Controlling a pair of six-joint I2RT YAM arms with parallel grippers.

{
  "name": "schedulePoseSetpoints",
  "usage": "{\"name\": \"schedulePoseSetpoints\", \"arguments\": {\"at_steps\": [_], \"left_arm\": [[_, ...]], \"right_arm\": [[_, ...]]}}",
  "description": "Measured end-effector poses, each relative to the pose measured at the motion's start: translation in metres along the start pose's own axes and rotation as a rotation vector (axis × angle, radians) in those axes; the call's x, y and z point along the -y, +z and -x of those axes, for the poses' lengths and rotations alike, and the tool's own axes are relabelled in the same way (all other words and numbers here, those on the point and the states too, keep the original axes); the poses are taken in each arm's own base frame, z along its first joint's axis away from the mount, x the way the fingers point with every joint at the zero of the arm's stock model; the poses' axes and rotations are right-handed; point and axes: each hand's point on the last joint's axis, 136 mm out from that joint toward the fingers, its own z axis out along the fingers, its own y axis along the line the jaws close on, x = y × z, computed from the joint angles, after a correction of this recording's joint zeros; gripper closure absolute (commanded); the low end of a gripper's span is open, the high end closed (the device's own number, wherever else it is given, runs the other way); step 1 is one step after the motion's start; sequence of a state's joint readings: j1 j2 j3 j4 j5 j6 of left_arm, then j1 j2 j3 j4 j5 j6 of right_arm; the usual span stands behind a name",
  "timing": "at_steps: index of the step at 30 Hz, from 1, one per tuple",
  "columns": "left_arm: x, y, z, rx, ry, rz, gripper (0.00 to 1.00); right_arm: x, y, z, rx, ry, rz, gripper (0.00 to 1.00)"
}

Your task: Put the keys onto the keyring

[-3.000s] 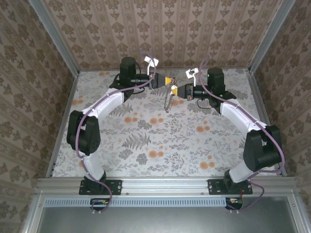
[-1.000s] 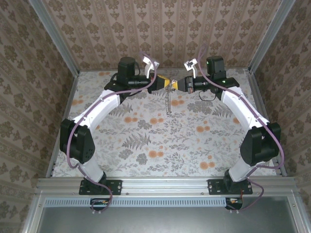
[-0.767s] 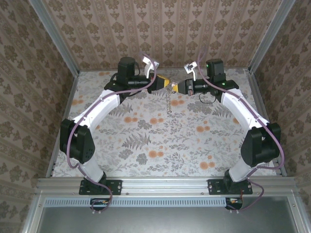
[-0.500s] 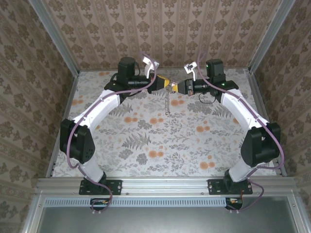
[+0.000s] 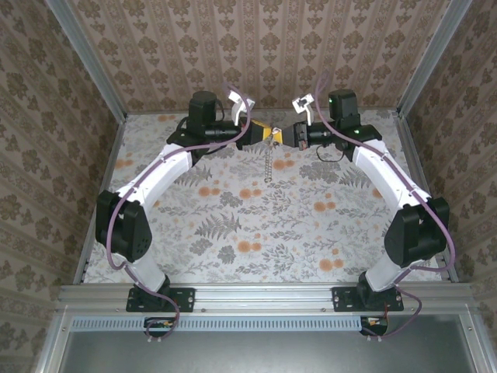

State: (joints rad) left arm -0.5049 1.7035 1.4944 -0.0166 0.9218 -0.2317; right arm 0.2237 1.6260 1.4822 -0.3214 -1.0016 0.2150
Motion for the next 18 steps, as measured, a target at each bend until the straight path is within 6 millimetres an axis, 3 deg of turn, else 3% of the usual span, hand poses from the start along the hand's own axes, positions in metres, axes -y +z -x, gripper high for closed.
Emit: {"name": "schedulePoseSetpoints", "arguments": {"at_steps": [18], "left_arm": [[-0.001, -0.0003, -0.001, -0.003, -0.005, 0.004, 1.0]], "right_arm": [[-0.0003, 0.0001, 0.0066, -0.016, -0.013, -0.004, 1.0]]}}
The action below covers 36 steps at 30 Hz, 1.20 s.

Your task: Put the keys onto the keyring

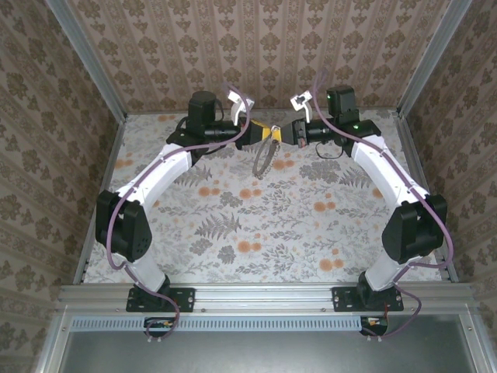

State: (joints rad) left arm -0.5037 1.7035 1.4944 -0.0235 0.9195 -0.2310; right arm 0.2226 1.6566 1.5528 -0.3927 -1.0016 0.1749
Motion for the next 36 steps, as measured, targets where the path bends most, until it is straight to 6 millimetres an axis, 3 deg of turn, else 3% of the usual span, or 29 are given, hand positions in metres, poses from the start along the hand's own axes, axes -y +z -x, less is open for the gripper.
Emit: {"name": "schedulePoseSetpoints", "arguments": {"at_steps": [32, 36], "left_arm": [[0.003, 0.002, -0.001, -0.003, 0.001, -0.008, 1.0], [0.003, 0.002, -0.001, -0.002, 0.002, -0.008, 0.92]], "right_arm": [[0.013, -0.008, -0.006, -0.01, 0.016, -0.026, 1.0], [0.01, -0.01, -0.003, -0.007, 0.011, -0.025, 1.0]]}}
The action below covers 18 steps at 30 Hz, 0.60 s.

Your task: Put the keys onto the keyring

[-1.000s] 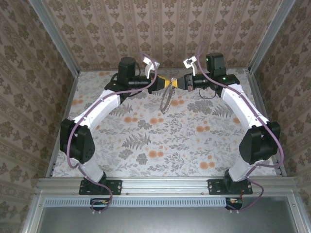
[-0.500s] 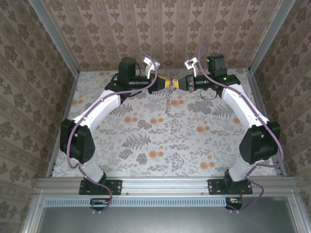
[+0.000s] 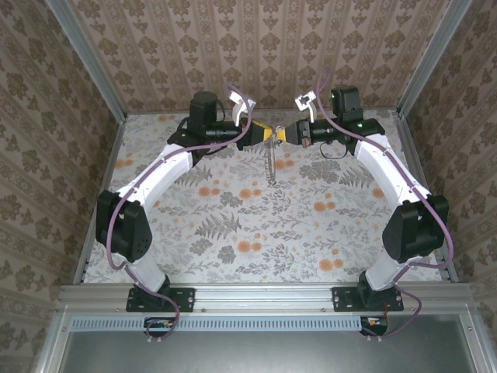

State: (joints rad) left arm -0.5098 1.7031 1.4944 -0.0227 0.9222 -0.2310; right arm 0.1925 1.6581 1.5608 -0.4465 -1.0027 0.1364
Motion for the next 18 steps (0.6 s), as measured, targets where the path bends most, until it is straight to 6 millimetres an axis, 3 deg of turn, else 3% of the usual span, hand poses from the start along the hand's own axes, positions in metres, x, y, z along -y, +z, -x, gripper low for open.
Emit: {"name": "schedulePoseSetpoints", "arguments": {"at_steps": [6, 12, 18], "left_arm": [[-0.001, 0.0, 0.0, 0.0, 0.001, 0.002, 0.72], [-0.004, -0.002, -0.002, 0.002, -0.007, 0.011, 0.63], [-0.014, -0.009, -0.007, 0.005, -0.033, 0.038, 0.58]], "right_arm": [[-0.005, -0.006, 0.012, 0.019, -0.019, -0.006, 1.0], [-0.01, -0.011, 0.021, 0.027, -0.031, -0.009, 1.0], [0.002, -0.004, 0.019, 0.009, -0.005, -0.014, 1.0]]}}
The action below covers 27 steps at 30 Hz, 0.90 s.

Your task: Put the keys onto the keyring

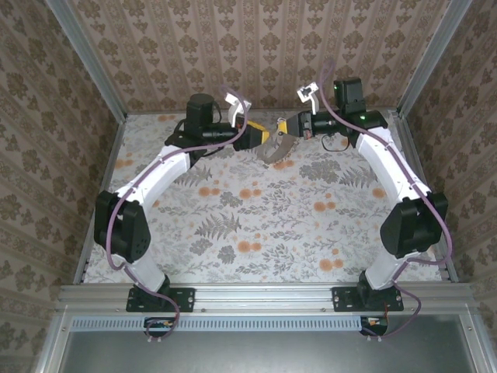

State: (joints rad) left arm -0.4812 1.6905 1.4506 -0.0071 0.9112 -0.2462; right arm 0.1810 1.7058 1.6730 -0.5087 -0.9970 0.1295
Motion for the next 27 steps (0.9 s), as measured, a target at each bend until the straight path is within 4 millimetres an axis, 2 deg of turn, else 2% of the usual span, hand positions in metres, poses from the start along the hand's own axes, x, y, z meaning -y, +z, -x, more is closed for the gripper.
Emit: {"name": "schedulePoseSetpoints", "arguments": {"at_steps": [9, 14, 23, 27], "left_arm": [[-0.025, -0.028, 0.0, 0.043, -0.047, 0.09, 0.52], [-0.032, -0.042, 0.003, 0.07, -0.057, 0.132, 0.49], [-0.037, -0.049, 0.005, 0.086, -0.063, 0.152, 0.49], [-0.039, -0.05, 0.005, 0.088, -0.068, 0.157, 0.49]], "right_arm": [[0.032, 0.017, -0.011, -0.04, 0.07, -0.028, 1.0], [0.059, 0.033, -0.014, -0.06, 0.113, -0.044, 1.0], [0.109, 0.062, 0.0, -0.063, 0.158, -0.075, 1.0], [0.128, 0.07, -0.003, -0.07, 0.189, -0.087, 1.0]]}}
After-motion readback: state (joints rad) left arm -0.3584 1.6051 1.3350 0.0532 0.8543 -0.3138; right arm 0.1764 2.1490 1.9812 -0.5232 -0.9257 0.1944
